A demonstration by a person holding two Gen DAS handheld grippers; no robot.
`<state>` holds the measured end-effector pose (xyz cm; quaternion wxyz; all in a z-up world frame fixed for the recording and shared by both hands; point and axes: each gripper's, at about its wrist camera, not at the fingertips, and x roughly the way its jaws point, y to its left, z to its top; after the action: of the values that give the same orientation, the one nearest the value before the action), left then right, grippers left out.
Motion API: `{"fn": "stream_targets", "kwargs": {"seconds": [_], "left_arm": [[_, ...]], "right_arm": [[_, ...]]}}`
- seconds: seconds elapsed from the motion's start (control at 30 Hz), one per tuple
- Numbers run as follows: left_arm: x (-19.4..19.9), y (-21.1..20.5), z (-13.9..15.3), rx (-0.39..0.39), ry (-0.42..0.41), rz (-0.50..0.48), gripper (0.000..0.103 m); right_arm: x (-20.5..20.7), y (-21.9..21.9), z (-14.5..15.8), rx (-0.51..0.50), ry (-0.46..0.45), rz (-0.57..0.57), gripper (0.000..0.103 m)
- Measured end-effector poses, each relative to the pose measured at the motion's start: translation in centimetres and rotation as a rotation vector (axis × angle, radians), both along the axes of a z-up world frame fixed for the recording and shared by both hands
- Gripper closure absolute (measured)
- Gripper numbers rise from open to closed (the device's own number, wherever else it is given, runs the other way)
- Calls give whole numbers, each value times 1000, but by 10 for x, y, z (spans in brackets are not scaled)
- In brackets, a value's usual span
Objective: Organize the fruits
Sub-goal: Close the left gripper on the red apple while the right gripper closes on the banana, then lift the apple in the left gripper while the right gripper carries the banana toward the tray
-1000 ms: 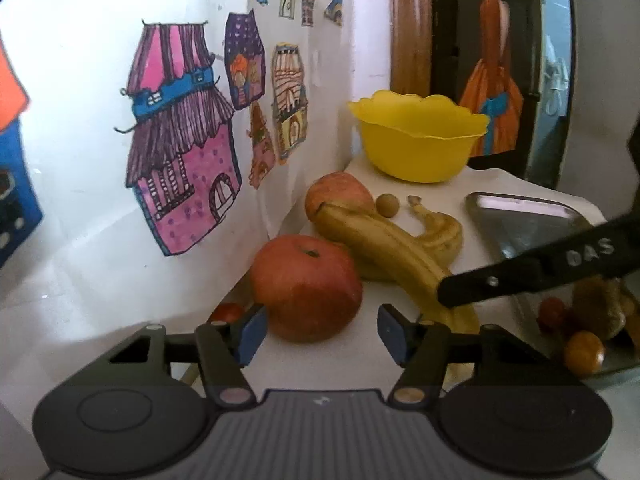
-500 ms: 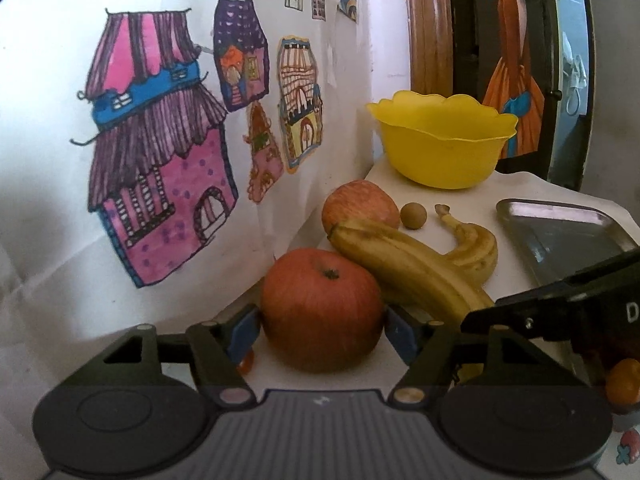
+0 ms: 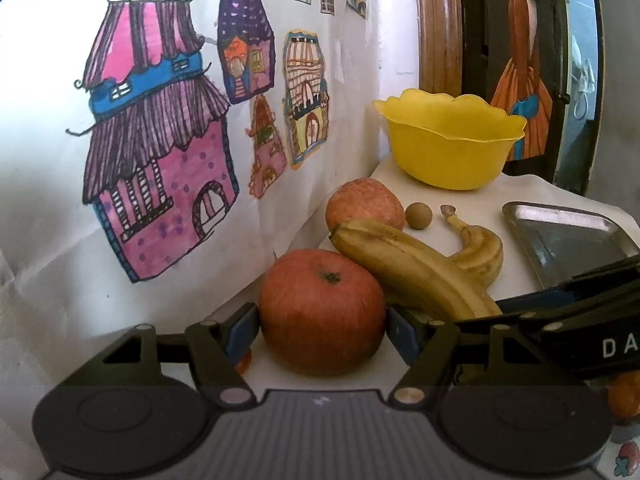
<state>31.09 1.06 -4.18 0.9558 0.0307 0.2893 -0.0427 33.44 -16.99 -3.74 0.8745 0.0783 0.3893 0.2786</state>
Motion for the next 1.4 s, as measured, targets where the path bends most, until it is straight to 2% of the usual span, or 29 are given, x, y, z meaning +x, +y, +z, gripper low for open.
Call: {"fn": "stream_targets", "kwargs": {"seconds": [0.03,0.33,0.5,0.8,1.07,1.4], "left_arm": [[-2,0,0,-3,3,-2,30],[-33,6,7,-28,45,1,30],[-63,12,12,-64,75,-7,30],[-132,13,17,-67,92,-63,30],[-178,11,20,-91,81,-96,30],[-182,10,17,-111,60,-65,29]], "right_arm": [[-1,1,1,7,1,5,65],[-25,5,2,-46,29,4,65],[-52,8,8,-81,28,35,65],[-118,-2,15,-98,40,50,65],[-165,-10,15,-115,8,6,65],[-175,12,9,-241,-127,-28,64]]}}
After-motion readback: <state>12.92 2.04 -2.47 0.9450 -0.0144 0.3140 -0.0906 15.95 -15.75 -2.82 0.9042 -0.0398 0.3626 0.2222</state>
